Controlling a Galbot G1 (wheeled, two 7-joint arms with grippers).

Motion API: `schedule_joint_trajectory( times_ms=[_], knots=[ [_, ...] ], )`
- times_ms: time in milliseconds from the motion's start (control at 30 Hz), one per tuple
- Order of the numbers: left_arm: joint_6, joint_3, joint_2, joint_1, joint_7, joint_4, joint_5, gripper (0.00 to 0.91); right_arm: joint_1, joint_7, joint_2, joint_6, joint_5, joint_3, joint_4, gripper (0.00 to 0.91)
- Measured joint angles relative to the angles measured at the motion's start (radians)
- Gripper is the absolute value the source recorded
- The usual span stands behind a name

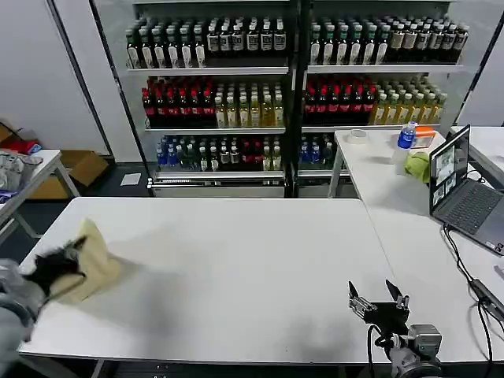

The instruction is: Fold and organize the clothes.

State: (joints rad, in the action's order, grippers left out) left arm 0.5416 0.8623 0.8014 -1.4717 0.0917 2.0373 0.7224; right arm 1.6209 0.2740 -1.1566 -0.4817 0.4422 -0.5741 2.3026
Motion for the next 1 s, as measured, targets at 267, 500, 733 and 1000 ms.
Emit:
schedule_joint_trajectory(
  times_ms=[267, 500, 733, 1000],
  knots=[
    [-0.003, -0.266, 0.155, -0.005, 0.087, 0.065, -0.405, 0.010, 0.004, 0.001, -0.004, 0.001, -0.009, -0.008, -0.011, 0.907],
    [0.018, -0.463, 0.274, 0.048, 0.146, 0.069, -0.572, 0.010, 0.000, 0.000, -0.015, 0.005, -0.021, -0.002, -0.028, 0.907],
    [0.026, -0.608, 0.369, 0.146, 0.191, 0.014, -0.614, 0.020, -0.013, 0.001, -0.020, 0.003, -0.027, 0.006, -0.042, 0.907],
    [0.029, -0.748, 0.458, 0.277, 0.218, -0.080, -0.589, 0.020, -0.026, 0.001, -0.023, -0.001, -0.028, 0.008, -0.049, 0.907]
  ],
)
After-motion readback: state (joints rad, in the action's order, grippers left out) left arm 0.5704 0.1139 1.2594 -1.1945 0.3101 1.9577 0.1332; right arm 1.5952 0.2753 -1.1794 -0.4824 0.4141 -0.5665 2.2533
